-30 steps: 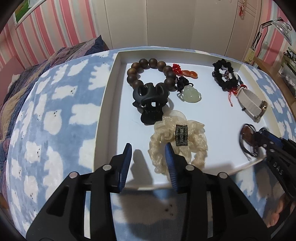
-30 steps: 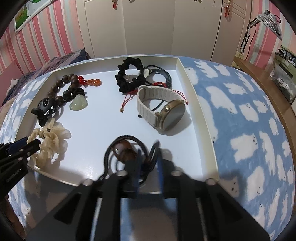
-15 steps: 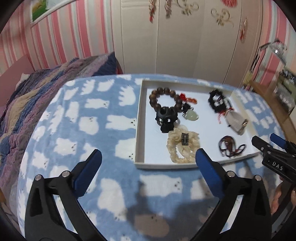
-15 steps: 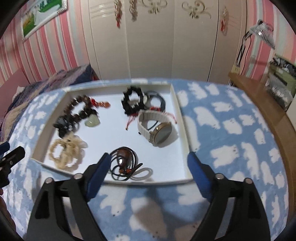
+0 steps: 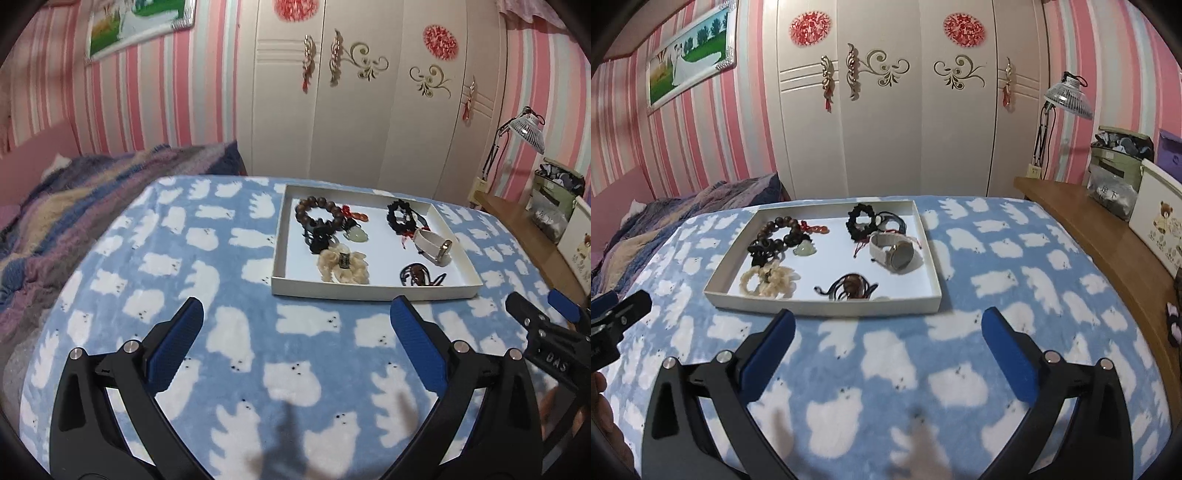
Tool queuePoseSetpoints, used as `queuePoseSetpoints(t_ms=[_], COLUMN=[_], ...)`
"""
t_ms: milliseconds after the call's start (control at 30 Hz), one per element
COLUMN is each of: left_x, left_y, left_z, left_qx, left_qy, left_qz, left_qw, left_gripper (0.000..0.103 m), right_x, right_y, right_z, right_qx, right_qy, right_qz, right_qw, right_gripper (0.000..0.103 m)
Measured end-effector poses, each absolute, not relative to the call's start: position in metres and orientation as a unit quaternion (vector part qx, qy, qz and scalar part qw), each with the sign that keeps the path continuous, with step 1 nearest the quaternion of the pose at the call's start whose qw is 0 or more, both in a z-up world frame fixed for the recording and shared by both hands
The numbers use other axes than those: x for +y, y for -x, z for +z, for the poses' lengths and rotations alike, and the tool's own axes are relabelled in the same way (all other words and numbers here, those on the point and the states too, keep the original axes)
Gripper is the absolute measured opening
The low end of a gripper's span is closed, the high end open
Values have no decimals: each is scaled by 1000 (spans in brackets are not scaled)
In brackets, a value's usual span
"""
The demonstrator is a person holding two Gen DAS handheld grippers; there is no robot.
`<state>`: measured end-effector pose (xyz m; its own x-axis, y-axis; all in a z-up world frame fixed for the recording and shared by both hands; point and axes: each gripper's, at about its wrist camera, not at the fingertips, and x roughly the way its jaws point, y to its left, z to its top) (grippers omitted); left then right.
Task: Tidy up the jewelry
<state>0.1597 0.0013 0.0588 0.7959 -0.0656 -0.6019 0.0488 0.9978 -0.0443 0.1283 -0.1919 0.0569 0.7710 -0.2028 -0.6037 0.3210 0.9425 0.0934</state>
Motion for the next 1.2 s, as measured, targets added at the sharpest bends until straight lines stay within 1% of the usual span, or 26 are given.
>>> queuePoseSetpoints(t_ms=[133, 367, 1200], left_x=[0, -4, -7], left_y=[-147, -134, -134], left_z=[57, 59, 46], left_qx=[289, 266, 277], left_qy=[1, -15, -20], left_qz=[-14, -10, -11], left_qw=[957, 964, 961], left_gripper=[100, 100, 100], right_x=[-186, -186, -188], right_y=[-123, -119, -121], right_z=[49, 46, 36], right_qx=[306, 300, 295], right_qy=[-82, -71, -78], right_qz=[-135, -144, -151], right_qw=[939, 940, 940], right_gripper=[101, 101, 101])
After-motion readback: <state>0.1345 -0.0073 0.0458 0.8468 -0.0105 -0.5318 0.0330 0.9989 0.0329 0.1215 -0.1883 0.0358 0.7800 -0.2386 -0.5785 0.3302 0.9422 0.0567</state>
